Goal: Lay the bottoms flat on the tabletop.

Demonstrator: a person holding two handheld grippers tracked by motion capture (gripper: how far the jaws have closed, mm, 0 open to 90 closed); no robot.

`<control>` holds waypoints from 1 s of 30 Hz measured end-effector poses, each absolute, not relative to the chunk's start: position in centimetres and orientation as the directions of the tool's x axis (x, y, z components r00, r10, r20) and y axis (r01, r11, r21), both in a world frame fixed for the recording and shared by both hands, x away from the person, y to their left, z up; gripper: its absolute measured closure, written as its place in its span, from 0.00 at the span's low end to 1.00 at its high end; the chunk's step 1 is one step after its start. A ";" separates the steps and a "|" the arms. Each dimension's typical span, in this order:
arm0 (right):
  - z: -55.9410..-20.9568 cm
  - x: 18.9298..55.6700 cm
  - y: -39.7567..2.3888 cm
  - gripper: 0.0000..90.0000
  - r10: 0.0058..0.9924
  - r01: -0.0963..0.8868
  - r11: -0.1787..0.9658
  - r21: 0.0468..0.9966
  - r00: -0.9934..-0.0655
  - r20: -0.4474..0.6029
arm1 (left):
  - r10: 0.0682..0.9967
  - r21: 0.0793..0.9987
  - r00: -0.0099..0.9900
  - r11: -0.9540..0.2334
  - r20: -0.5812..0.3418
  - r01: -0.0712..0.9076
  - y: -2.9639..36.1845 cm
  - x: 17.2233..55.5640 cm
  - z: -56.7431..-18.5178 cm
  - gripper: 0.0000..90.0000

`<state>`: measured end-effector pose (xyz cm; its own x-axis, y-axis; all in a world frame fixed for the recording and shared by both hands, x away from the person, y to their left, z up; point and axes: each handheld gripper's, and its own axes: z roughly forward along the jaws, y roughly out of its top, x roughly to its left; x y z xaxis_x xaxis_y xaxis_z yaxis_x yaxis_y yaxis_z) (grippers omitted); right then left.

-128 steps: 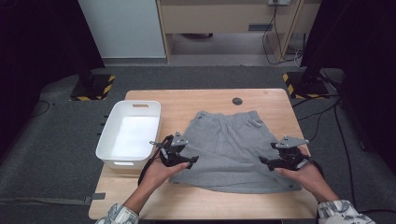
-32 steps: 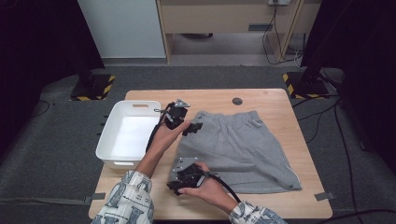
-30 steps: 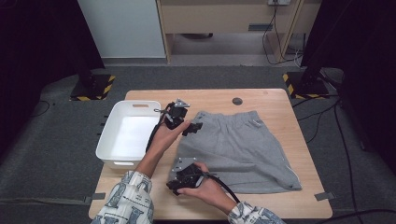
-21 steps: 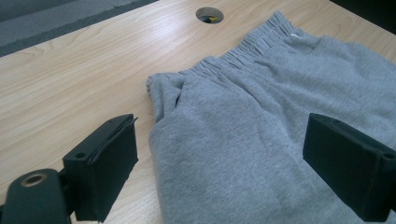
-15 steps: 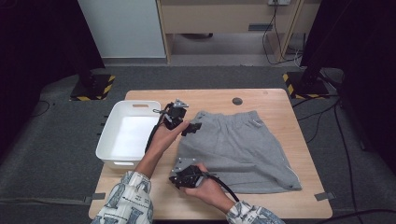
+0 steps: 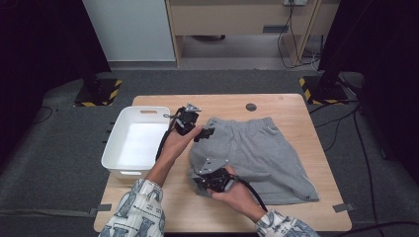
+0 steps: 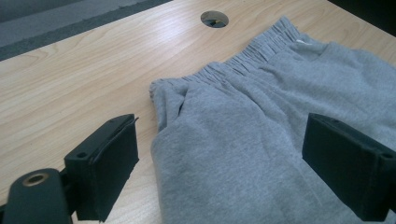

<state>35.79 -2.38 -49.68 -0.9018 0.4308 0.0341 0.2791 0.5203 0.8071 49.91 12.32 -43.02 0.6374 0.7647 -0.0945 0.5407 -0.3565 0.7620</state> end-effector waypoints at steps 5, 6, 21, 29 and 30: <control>-48.8 36.2 -5.4 0.96 0.458 0.285 0.492 0.823 -0.888 0.034 | 0.775 0.768 0.623 -0.335 -0.105 0.546 12.0 50.4 -43.2 0.11; -48.7 36.2 -5.9 0.96 0.462 0.290 0.487 0.824 -0.886 0.038 | 0.776 0.769 0.621 -0.332 -0.107 0.547 11.9 50.4 -43.2 0.12; -51.6 34.7 0.5 0.93 0.383 0.281 0.538 0.795 -0.921 0.067 | 0.770 0.763 0.629 -0.340 -0.110 0.550 12.3 50.1 -43.0 0.12; -52.4 34.2 2.0 0.47 0.410 0.290 0.574 0.766 -0.911 0.038 | 0.769 0.765 0.629 -0.338 -0.111 0.548 12.6 50.0 -42.8 0.12; -52.6 34.2 2.2 0.44 0.409 0.288 0.584 0.759 -0.912 0.031 | 0.770 0.765 0.629 -0.338 -0.110 0.548 12.7 50.0 -42.8 0.12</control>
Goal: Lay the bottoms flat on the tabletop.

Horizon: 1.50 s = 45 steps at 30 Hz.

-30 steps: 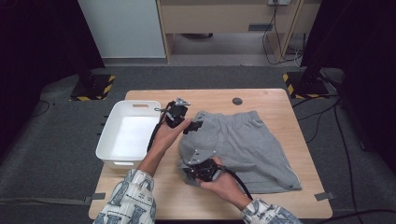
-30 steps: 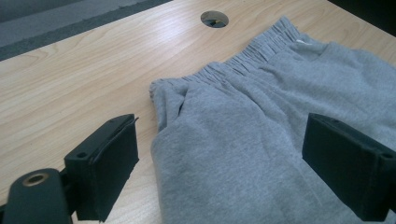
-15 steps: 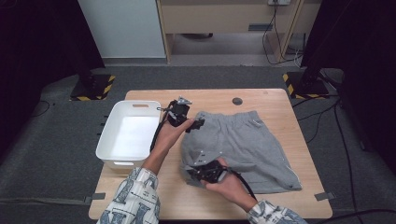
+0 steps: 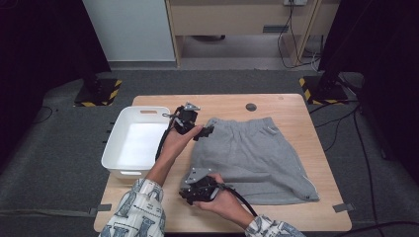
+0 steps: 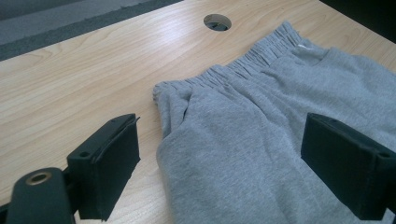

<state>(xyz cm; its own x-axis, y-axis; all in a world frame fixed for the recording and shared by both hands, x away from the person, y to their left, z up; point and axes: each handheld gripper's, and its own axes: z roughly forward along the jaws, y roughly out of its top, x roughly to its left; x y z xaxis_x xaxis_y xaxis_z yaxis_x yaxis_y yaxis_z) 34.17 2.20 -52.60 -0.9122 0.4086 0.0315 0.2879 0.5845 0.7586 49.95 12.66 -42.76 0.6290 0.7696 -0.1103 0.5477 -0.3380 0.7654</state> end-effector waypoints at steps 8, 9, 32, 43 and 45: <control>-53.4 34.2 3.2 0.37 0.442 0.301 0.596 0.745 -0.897 0.009 | 0.769 0.766 0.629 -0.334 -0.115 0.549 12.7 49.9 -42.9 0.12; -53.5 34.2 3.3 0.37 0.448 0.305 0.593 0.745 -0.894 0.009 | 0.768 0.766 0.629 -0.334 -0.116 0.549 12.8 49.9 -43.0 0.12; -51.4 35.7 0.4 0.97 0.491 0.316 0.537 0.782 -0.871 0.015 | 0.773 0.771 0.623 -0.321 -0.122 0.550 12.9 49.9 -43.2 0.12; -49.7 36.8 -6.5 0.97 0.573 0.333 0.511 0.793 -0.820 -0.025 | 0.799 0.760 0.592 -0.315 -0.111 0.568 11.6 51.2 -44.1 0.15; -49.9 36.8 -7.2 0.97 0.576 0.336 0.521 0.784 -0.817 -0.032 | 0.803 0.757 0.587 -0.322 -0.099 0.568 11.3 51.4 -44.4 0.19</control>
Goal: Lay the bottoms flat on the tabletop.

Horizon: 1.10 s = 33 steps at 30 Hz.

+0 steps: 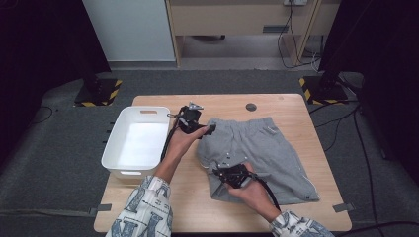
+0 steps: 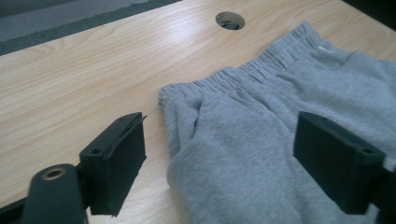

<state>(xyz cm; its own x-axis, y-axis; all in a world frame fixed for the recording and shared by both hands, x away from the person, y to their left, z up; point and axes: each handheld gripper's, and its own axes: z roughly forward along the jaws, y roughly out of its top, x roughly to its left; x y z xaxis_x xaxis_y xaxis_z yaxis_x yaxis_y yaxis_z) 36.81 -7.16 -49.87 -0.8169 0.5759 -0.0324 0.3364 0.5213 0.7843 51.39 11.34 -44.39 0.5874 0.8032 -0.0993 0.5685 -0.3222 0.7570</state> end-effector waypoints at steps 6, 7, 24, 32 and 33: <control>-50.6 36.9 -8.1 0.97 0.571 0.346 0.543 0.765 -0.820 -0.035 | 0.816 0.747 0.574 -0.340 -0.067 0.571 11.1 51.8 -45.0 0.37; -50.6 36.8 -8.1 0.97 0.568 0.346 0.547 0.763 -0.822 -0.034 | 0.822 0.751 0.566 -0.335 -0.062 0.568 11.0 51.9 -45.0 0.41; -51.2 36.8 -8.5 0.96 0.540 0.338 0.546 0.767 -0.842 -0.014 | 0.859 0.740 0.512 -0.336 -0.014 0.583 11.0 54.5 -48.6 0.75; -51.3 36.8 -8.7 0.96 0.537 0.337 0.539 0.772 -0.844 -0.006 | 0.848 0.745 0.528 -0.317 -0.055 0.587 10.6 55.1 -49.7 0.71; -51.3 36.8 -8.7 0.96 0.536 0.337 0.539 0.772 -0.844 -0.006 | 0.847 0.737 0.528 -0.320 -0.059 0.596 10.6 55.2 -50.0 0.69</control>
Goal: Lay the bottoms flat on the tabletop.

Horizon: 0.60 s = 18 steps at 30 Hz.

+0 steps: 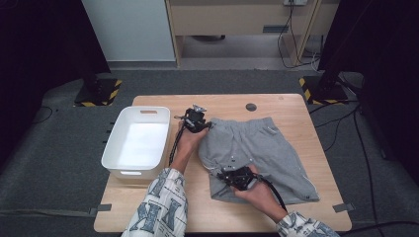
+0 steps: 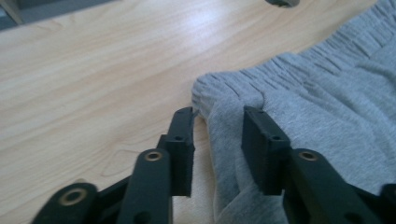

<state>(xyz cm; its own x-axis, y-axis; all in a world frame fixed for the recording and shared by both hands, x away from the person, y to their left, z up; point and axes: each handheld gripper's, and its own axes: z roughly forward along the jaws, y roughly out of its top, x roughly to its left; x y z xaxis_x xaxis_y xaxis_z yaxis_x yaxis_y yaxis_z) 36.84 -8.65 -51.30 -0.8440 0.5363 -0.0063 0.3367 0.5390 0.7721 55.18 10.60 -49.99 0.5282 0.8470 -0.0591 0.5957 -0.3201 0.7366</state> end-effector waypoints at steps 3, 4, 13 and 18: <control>-51.3 36.9 -8.7 0.96 0.535 0.337 0.539 0.772 -0.845 -0.005 | 0.858 0.724 0.510 -0.313 -0.063 0.615 10.6 55.4 -50.6 0.61; -51.3 36.9 -8.7 0.96 0.536 0.339 0.538 0.771 -0.844 -0.002 | 0.857 0.722 0.510 -0.308 -0.072 0.620 10.5 55.5 -50.8 0.58; -51.5 36.9 -8.7 0.96 0.532 0.341 0.535 0.773 -0.846 0.005 | 0.835 0.684 0.541 -0.338 -0.098 0.646 10.2 55.7 -52.0 0.71; -51.4 36.9 -8.8 0.96 0.525 0.337 0.533 0.777 -0.851 0.009 | 0.834 0.689 0.540 -0.324 -0.117 0.648 10.4 55.7 -51.9 0.91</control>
